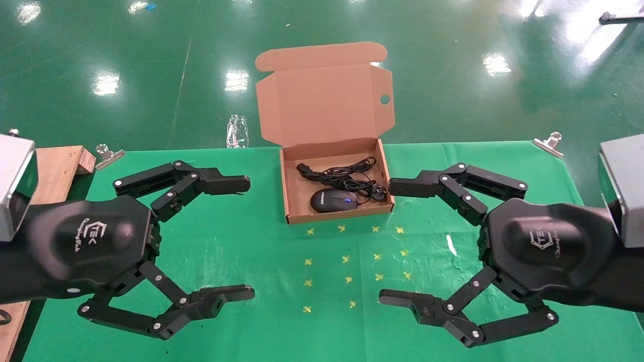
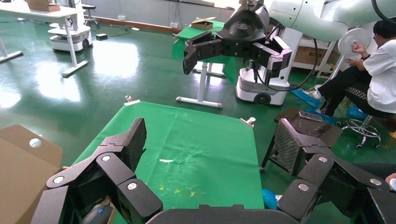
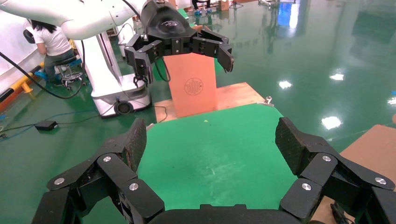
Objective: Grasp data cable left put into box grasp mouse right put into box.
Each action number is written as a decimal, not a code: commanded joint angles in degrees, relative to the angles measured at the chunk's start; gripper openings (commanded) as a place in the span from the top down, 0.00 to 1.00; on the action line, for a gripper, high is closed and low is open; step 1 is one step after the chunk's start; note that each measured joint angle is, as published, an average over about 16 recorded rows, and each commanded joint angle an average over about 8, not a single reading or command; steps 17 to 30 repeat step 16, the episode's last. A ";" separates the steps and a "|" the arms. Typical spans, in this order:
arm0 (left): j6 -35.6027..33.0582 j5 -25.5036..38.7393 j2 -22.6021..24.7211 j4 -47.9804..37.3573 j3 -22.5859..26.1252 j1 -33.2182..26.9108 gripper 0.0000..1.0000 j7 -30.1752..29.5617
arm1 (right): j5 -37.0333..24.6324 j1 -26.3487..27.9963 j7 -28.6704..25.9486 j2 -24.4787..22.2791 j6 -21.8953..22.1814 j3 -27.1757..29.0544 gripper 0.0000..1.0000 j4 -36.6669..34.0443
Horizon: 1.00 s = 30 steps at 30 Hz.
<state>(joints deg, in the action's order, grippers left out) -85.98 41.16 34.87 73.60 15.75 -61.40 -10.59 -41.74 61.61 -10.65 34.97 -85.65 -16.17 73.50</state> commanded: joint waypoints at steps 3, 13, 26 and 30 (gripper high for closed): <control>0.09 0.25 0.05 -0.02 0.09 -0.05 0.00 -0.07 | -0.01 0.01 0.00 0.00 0.00 -0.01 0.00 0.00; 0.25 0.56 0.11 -0.04 0.21 -0.11 0.00 -0.15 | -0.02 0.01 0.00 0.00 0.00 -0.01 0.00 0.00; 0.26 0.59 0.11 -0.04 0.22 -0.11 0.00 -0.16 | -0.02 0.01 0.00 0.00 0.00 -0.01 0.00 0.00; 0.26 0.59 0.11 -0.04 0.22 -0.11 0.00 -0.16 | -0.02 0.01 0.00 0.00 0.00 -0.01 0.00 0.00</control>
